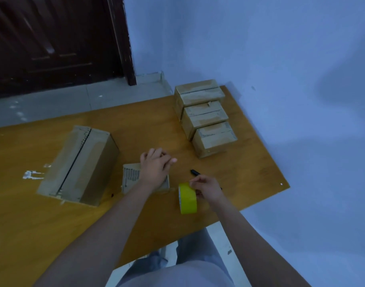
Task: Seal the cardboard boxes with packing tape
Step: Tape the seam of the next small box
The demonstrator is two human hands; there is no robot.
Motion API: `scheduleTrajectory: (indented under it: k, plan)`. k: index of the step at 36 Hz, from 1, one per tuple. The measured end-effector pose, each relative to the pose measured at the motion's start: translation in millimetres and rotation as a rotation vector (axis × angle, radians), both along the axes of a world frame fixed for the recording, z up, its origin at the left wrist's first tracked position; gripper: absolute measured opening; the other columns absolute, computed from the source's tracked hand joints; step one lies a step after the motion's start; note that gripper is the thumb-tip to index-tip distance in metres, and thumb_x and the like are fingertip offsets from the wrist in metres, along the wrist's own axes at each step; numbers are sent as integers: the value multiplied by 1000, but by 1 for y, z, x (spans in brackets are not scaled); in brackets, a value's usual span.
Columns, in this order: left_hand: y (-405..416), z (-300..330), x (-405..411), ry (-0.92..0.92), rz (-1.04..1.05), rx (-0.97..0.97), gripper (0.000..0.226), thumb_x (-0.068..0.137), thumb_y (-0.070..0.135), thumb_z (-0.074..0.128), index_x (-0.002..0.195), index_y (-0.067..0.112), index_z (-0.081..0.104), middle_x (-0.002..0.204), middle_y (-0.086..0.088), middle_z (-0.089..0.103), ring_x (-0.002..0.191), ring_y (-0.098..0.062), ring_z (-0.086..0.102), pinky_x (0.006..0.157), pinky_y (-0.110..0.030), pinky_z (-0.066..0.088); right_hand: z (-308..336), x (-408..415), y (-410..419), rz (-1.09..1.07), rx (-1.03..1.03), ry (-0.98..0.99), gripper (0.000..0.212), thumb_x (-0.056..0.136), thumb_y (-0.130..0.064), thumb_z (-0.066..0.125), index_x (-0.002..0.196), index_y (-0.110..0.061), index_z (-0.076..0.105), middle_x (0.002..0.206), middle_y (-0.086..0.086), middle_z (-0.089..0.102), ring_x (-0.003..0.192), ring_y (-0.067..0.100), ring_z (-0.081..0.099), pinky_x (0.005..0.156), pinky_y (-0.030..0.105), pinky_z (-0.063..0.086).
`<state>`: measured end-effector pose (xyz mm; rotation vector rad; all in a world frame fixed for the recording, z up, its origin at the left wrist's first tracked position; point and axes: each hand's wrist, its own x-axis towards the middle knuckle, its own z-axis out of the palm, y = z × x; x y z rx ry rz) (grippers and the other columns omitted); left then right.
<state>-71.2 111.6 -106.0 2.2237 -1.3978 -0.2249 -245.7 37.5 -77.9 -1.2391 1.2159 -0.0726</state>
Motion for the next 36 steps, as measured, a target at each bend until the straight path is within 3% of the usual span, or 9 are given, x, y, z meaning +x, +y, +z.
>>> scheduleTrajectory:
  k: [3, 7, 12, 16, 20, 25, 31, 36]
  plan:
    - [17, 2, 2, -30, -31, -154, 44, 93, 43, 38, 84, 15, 71, 89, -4, 58, 91, -19, 42, 76, -38, 35, 1, -1, -1, -13, -3, 0, 13, 87, -7, 63, 75, -12, 64, 75, 4, 62, 68, 17, 60, 55, 25, 48]
    - [44, 1, 5, 70, -256, -69, 34, 84, 40, 44, 89, 17, 69, 100, -4, 53, 97, -18, 38, 79, -39, 41, 2, -2, 1, -54, -18, -5, 10, 87, -7, 64, 78, -10, 65, 77, 2, 63, 69, 14, 60, 49, 18, 47]
    - [56, -5, -6, -136, -326, 128, 34, 75, 44, 67, 101, 24, 59, 124, -5, 50, 117, -24, 32, 96, -49, 37, 2, -2, 3, -78, -21, -8, 11, 87, -7, 64, 78, -11, 65, 77, 1, 64, 69, 13, 59, 49, 18, 46]
    - [49, -7, -23, -304, -196, 94, 33, 65, 33, 81, 84, 20, 58, 107, -6, 58, 102, -27, 41, 81, -46, 48, 3, -2, 4, -71, -35, -9, 10, 87, -6, 64, 78, -10, 65, 76, 2, 63, 67, 14, 59, 51, 20, 47]
    - [39, -10, -35, -224, -51, 54, 29, 63, 23, 82, 78, 16, 58, 99, -7, 58, 91, -30, 52, 78, -44, 48, 4, -4, 7, -75, -28, -22, 11, 87, -5, 62, 78, -9, 64, 73, 2, 62, 65, 14, 59, 47, 18, 46]
    - [36, -16, -38, -167, -19, -23, 34, 62, 7, 78, 87, 10, 55, 96, -10, 57, 84, -27, 46, 71, -39, 49, 3, -4, 8, -59, -49, -8, 8, 88, -5, 62, 80, -7, 65, 75, 4, 62, 65, 14, 59, 49, 20, 47]
    - [30, 1, -39, 171, 95, -23, 41, 74, -1, 60, 111, 13, 53, 108, -2, 51, 98, -22, 38, 79, -32, 36, 3, -4, 9, -45, -43, -4, 9, 88, -7, 63, 79, -8, 64, 77, 3, 61, 68, 15, 58, 49, 20, 45]
    - [34, 3, -31, 232, 61, 27, 40, 76, -5, 54, 111, 14, 54, 107, -2, 46, 98, -20, 33, 75, -29, 27, 2, -5, 8, -49, -35, -9, 10, 87, -6, 63, 78, -10, 65, 78, 3, 62, 71, 16, 59, 54, 23, 47]
